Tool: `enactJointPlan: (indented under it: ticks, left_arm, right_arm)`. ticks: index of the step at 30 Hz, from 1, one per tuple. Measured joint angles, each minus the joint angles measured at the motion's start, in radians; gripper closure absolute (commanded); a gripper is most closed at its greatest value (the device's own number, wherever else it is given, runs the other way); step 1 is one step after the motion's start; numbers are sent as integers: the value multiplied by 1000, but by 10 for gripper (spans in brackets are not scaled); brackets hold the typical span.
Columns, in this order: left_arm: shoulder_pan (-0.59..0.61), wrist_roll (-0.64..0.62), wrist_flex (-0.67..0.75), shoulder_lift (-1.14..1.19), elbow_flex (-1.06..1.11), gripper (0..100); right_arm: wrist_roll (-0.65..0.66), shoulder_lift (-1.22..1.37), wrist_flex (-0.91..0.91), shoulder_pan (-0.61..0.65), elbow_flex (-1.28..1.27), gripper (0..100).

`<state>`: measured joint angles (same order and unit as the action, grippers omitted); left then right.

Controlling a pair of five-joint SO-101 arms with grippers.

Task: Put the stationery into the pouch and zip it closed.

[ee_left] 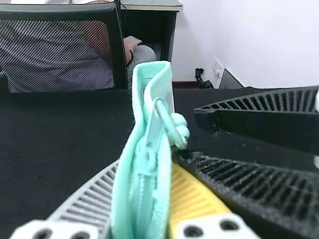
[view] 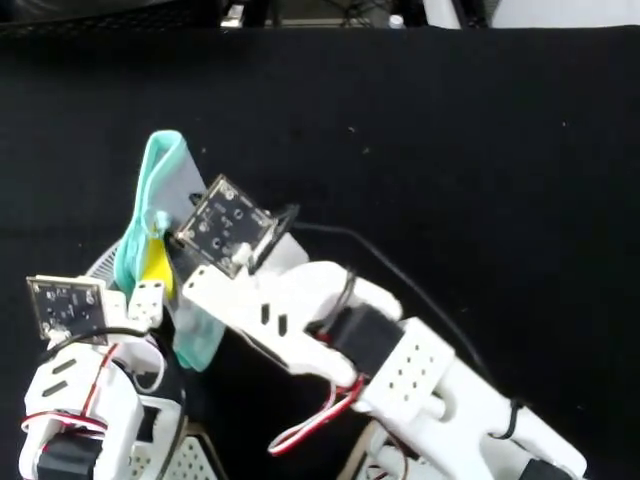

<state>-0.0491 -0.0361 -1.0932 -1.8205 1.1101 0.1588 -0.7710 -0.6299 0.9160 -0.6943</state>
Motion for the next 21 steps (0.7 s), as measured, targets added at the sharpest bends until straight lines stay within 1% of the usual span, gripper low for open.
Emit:
enactJointPlan:
  ticks: [10,13,15,18,21]
  left_arm:
    - [0,0,-37,0,-12,970]
    - [-8,0,-75,0,-32,970]
    - [-48,0,-120,0,-57,970]
    - [-144,2,-170,0,-89,970]
    - [-183,2,-192,0,-103,970]
  right_arm:
    - [-5,-2,-2,2,-8,815]
    - [-5,-8,-2,2,-29,815]
    - [-5,-18,-2,2,-43,815]
    - [-3,-21,-14,0,-51,815]
    - [-3,-64,-61,-2,-63,815]
